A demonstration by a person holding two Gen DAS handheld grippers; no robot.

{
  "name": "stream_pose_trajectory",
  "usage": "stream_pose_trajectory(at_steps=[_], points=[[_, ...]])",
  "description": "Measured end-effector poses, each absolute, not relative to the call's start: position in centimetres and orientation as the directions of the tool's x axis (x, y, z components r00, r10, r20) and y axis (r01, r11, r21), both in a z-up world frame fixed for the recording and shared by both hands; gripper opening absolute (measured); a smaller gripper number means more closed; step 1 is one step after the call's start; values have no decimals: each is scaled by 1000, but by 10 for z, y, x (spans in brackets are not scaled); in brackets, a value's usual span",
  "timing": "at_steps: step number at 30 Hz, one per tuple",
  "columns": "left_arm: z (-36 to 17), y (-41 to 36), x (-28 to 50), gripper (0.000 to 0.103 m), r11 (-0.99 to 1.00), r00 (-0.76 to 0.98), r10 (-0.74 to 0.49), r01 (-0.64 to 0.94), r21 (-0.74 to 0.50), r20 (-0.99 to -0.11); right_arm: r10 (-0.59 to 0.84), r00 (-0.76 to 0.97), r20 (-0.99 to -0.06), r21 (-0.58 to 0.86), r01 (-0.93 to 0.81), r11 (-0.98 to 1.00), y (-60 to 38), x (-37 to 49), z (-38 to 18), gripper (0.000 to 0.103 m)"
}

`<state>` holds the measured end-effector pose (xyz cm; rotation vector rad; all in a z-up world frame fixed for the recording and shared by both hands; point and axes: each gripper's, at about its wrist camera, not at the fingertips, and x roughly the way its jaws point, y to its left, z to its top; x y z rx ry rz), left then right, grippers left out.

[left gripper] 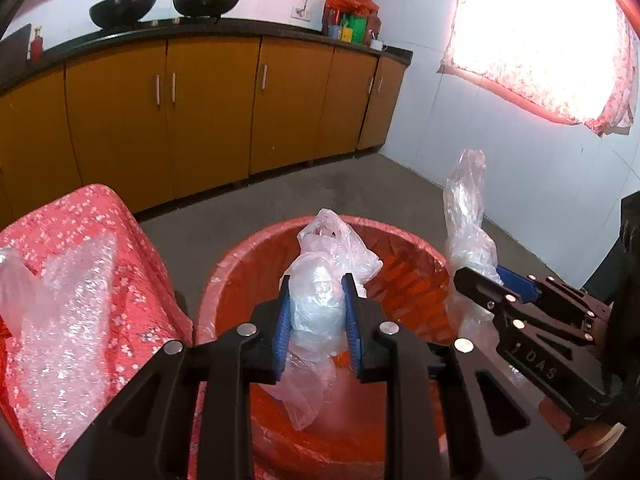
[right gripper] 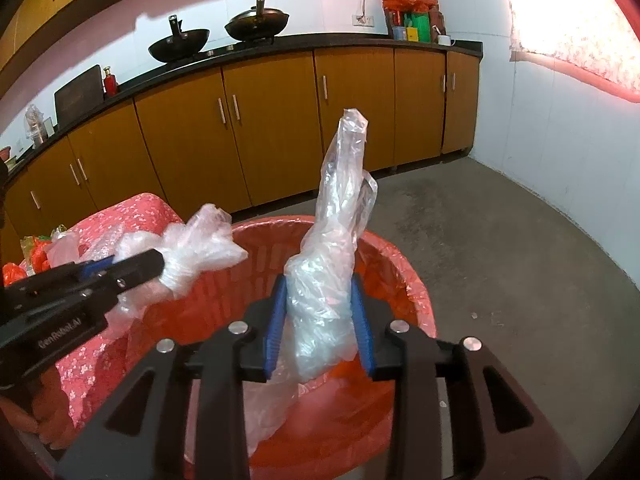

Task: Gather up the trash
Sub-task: 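Carry both bags over the orange basket and open both grippers to drop them, then move both tools back to the table toward the bubble wrap and red bags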

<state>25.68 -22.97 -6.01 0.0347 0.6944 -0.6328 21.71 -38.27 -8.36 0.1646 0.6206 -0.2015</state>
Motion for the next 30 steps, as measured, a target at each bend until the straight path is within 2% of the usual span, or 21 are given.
stream_pose_trajectory(at_steps=[4, 7, 18, 26, 30], points=[[-63, -228, 261, 34, 817, 586, -528, 548, -179, -614, -130, 799, -586, 95, 227, 969, -383, 218, -85, 38], [-64, -229, 263, 42, 816, 584, -529, 548, -182, -615, -122, 801, -587, 109, 227, 968, -385, 216, -85, 45], [-43, -175, 246, 43, 868, 670, -474, 463, -177, -571, -93, 820, -564, 115, 190, 975, -367, 207, -66, 45], [-21, -84, 202, 49, 945, 807, -320, 310, -106, -496, 49, 839, -543, 150, 39, 988, -294, 216, -43, 49], [-20, -25, 177, 53, 985, 872, -170, 168, -45, -459, 137, 823, -551, 155, -61, 986, -241, 225, -45, 53]])
